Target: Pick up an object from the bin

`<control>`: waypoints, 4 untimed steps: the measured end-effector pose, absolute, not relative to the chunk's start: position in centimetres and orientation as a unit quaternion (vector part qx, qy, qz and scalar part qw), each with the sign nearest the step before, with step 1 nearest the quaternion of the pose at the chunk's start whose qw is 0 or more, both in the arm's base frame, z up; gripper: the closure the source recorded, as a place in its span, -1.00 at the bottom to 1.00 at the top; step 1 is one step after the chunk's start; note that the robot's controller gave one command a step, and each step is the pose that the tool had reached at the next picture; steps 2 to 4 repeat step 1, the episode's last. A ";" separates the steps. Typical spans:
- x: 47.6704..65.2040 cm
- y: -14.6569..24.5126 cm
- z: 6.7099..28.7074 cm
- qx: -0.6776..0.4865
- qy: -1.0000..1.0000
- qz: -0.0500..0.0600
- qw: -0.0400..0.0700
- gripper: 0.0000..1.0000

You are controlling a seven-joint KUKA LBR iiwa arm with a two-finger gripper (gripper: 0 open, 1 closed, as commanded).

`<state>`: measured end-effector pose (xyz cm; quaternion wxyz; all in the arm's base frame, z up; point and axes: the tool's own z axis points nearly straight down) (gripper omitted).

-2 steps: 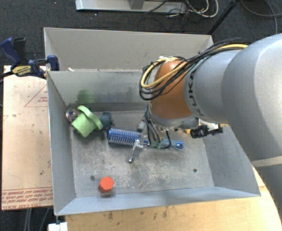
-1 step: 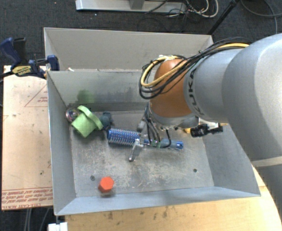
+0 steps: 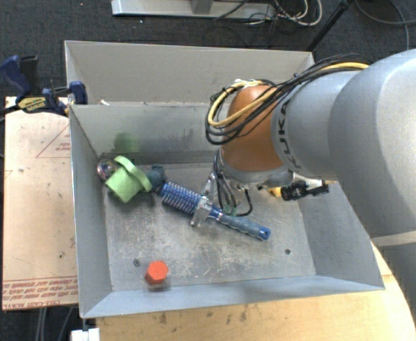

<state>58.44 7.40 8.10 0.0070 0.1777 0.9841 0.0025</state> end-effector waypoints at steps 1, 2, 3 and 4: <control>58.6 7.5 14.4 0.177 0.984 0.002 0.003 1.00; 58.6 7.5 14.4 0.177 0.984 0.002 0.003 1.00; 58.6 7.5 14.4 0.177 0.984 0.002 0.003 1.00; 58.6 7.5 14.4 0.177 0.984 0.002 0.003 1.00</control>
Offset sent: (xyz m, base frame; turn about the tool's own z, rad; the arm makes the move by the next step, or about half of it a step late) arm 0.0001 0.0000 0.0595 -0.0001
